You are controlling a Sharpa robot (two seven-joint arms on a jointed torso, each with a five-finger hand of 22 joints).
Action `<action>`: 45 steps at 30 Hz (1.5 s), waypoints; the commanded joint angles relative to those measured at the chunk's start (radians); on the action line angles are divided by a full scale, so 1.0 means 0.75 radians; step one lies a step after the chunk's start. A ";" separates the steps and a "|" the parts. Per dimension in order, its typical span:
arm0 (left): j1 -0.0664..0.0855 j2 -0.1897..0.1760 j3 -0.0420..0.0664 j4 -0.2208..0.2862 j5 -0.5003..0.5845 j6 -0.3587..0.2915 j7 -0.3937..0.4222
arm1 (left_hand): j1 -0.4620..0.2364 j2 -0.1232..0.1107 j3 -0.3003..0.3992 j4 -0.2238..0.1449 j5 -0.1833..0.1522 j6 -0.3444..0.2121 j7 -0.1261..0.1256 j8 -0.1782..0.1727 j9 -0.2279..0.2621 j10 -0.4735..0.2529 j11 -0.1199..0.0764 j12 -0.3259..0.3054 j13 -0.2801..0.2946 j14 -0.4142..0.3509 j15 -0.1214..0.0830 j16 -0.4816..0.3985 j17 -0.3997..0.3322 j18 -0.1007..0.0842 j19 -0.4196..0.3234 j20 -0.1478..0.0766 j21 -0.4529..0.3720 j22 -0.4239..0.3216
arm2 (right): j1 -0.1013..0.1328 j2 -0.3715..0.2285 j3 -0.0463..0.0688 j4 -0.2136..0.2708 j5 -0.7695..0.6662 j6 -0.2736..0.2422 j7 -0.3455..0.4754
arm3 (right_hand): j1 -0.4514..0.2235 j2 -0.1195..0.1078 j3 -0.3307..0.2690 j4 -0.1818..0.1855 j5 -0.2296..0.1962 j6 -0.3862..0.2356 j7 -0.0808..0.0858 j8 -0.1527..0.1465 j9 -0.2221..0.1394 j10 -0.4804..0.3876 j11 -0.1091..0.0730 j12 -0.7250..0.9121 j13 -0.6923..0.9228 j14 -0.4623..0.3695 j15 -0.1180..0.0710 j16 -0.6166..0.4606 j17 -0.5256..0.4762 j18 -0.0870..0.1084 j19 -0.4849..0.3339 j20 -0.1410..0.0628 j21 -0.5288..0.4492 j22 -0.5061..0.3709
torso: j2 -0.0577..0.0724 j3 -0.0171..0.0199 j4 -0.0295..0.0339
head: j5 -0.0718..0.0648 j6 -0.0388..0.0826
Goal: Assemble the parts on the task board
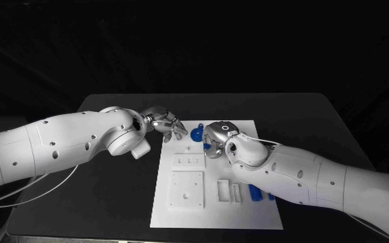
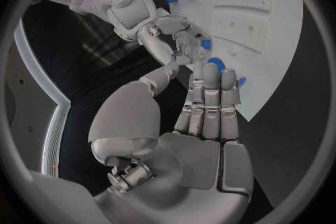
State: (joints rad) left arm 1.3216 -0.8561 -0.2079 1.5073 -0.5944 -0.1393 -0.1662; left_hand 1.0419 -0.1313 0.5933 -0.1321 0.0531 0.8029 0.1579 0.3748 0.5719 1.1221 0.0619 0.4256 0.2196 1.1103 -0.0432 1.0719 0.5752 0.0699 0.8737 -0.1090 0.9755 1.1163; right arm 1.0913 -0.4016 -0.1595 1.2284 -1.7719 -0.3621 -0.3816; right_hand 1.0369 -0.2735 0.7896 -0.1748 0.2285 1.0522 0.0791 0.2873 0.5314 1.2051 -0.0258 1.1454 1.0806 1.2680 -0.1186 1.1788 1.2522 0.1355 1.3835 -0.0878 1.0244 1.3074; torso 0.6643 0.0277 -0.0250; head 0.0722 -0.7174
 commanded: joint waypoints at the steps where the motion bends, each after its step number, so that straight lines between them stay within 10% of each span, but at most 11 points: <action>1: 0.000 -0.001 -0.011 0.004 0.164 -0.051 0.017 | -0.002 0.009 -0.006 -0.003 -0.002 0.010 0.003 0.005 -0.003 0.007 -0.001 -0.001 0.002 0.002 -0.006 -0.003 0.002 0.026 0.002 -0.045 -0.008 0.002 | 0.001 -0.017 0.004 0.028 0.010 -0.128 0.045 | -0.011 0.001 0.000 0.010 0.000 0.023 0.007 0.007 0.004 0.015 -0.001 -0.002 0.001 0.016 -0.001 0.006 0.003 0.168 0.011 -0.004 0.002 0.004 | 0.000 0.0007 -0.0008 | 0.001 0.004; 10: 0.000 0.001 -0.029 0.000 0.350 -0.096 0.001 | -0.059 -0.032 -0.039 0.024 -0.006 0.009 0.005 -0.008 -0.021 0.015 -0.001 -0.003 0.004 -0.002 -0.006 -0.006 0.005 0.023 0.000 -0.045 -0.013 0.005 | 0.003 -0.055 0.029 0.098 0.012 -0.171 0.045 | -0.010 -0.004 0.003 0.014 -0.020 0.030 0.003 0.010 0.005 0.023 -0.005 -0.003 0.001 0.026 -0.005 0.013 0.008 0.168 0.018 -0.009 0.003 0.003 | 0.000 0.0004 0.0002 | 0.001 0.018; 26: -0.006 0.037 -0.031 0.000 0.210 -0.063 -0.139 | -0.208 -0.071 -0.167 0.080 -0.006 0.011 0.004 -0.023 -0.045 0.020 -0.004 -0.010 0.008 -0.005 -0.009 -0.008 0.016 0.028 -0.004 -0.048 -0.026 0.007 | 0.008 -0.108 0.087 0.232 -0.008 -0.176 0.029 | -0.005 -0.010 0.008 0.015 -0.028 0.033 0.002 0.010 0.005 0.027 -0.006 -0.005 0.001 0.030 -0.008 0.013 0.009 0.168 0.021 -0.012 0.003 0.002 | -0.001 -0.0009 0.0005 | 0.005 0.023; 38: -0.014 0.074 -0.033 -0.006 0.165 -0.048 -0.141 | -0.247 -0.052 -0.231 0.085 -0.005 0.012 0.001 -0.031 -0.055 0.022 -0.007 -0.015 0.009 -0.008 -0.013 -0.009 0.021 0.036 -0.011 -0.053 -0.036 0.007 | 0.007 -0.100 0.098 0.255 -0.009 -0.177 0.031 | -0.002 -0.013 0.010 0.016 -0.032 0.034 0.001 0.011 0.005 0.028 -0.007 -0.005 0.000 0.031 -0.008 0.013 0.009 0.168 0.023 -0.013 0.003 0.001 | 0.000 -0.0011 0.0019 | 0.000 0.023; 45: -0.014 0.083 -0.033 -0.009 0.168 -0.033 -0.130 | -0.206 0.011 -0.258 0.043 0.006 0.030 -0.005 -0.030 -0.066 0.028 -0.009 -0.018 0.011 -0.009 -0.016 -0.011 0.025 0.035 -0.011 -0.053 -0.039 0.012 | 0.007 -0.097 0.099 0.256 -0.009 -0.180 0.032 | -0.002 -0.014 0.010 0.017 -0.032 0.034 0.001 0.011 0.005 0.029 -0.007 -0.006 0.000 0.031 -0.009 0.013 0.009 0.168 0.023 -0.014 0.003 0.001 | 0.000 -0.0018 0.0025 | -0.001 0.020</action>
State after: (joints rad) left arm 1.3109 -0.7967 -0.2333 1.5007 -0.4566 -0.1875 -0.2701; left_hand 0.8882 -0.1310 0.3979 -0.0954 0.0552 0.8180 0.1551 0.3563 0.5233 1.1363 0.0552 0.4171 0.2273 1.1030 -0.0504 1.0680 0.5930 0.0705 0.8681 -0.1109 0.9522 1.1244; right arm 1.0968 -0.4753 -0.0864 1.4183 -1.7662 -0.4880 -0.3614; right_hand 1.0345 -0.2766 0.7948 -0.1640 0.2090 1.0670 0.0740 0.2934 0.5341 1.2189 -0.0322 1.1454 1.0802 1.2862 -0.1261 1.1848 1.2582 0.1364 1.3974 -0.0943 1.0246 1.3073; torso 0.6645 0.0266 -0.0235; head 0.0722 -0.7012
